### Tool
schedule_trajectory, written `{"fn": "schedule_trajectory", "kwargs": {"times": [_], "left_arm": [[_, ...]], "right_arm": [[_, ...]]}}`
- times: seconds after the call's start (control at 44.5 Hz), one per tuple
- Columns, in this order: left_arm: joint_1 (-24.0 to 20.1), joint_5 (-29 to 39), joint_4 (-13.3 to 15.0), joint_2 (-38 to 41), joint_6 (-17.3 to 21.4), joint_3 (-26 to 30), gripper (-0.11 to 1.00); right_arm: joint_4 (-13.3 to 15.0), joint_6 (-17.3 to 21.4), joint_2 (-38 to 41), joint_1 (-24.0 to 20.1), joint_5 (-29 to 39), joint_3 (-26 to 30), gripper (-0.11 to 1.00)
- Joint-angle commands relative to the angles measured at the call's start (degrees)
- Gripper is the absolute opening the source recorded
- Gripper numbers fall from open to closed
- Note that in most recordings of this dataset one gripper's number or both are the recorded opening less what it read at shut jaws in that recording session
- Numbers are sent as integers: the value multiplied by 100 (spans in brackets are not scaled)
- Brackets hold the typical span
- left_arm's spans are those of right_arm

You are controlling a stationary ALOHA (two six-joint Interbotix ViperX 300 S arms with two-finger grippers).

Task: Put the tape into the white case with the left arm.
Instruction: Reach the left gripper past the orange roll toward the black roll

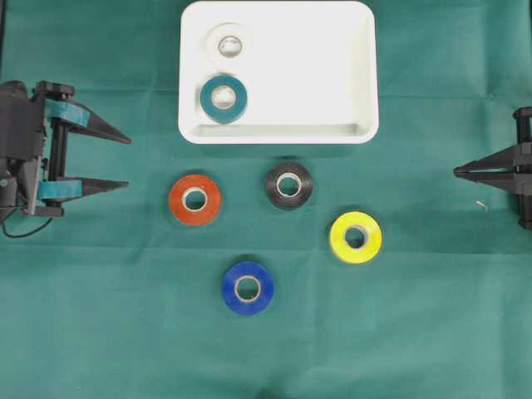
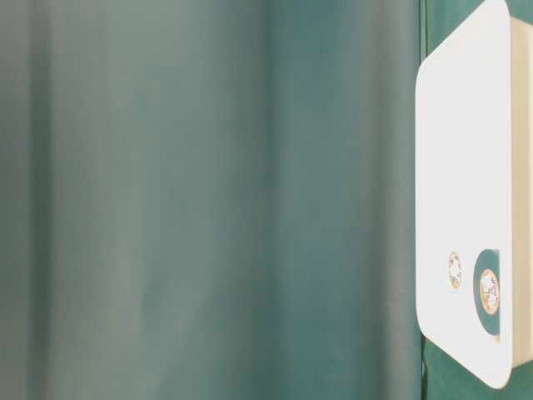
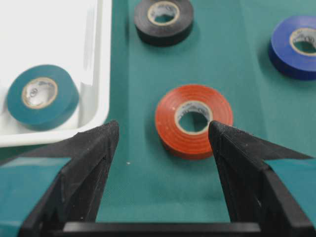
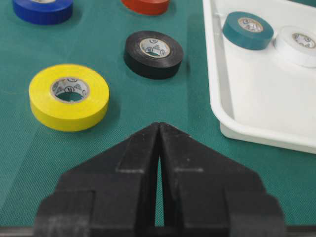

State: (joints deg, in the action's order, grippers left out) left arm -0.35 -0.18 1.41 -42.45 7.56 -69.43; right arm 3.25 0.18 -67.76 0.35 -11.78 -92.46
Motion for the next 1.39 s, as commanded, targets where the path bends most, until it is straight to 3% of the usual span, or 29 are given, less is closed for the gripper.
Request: {"fn": "schedule_trajectory", "kwargs": {"times": [0.0,0.427,0.876,1.37], "left_arm": [[53,-53,0,123,-9,185,72],[246,-53,0,800,-9,668,72],[431,44,0,2558,-9,2083,71],[571,615,0,3753,9,3226,70]], "right_arm": [[9,0,35,9,-62,44,-9],[9,0,35,9,-62,44,-9],[9,0,35,9,-62,44,-9],[9,0,35,9,-62,44,-9]]}}
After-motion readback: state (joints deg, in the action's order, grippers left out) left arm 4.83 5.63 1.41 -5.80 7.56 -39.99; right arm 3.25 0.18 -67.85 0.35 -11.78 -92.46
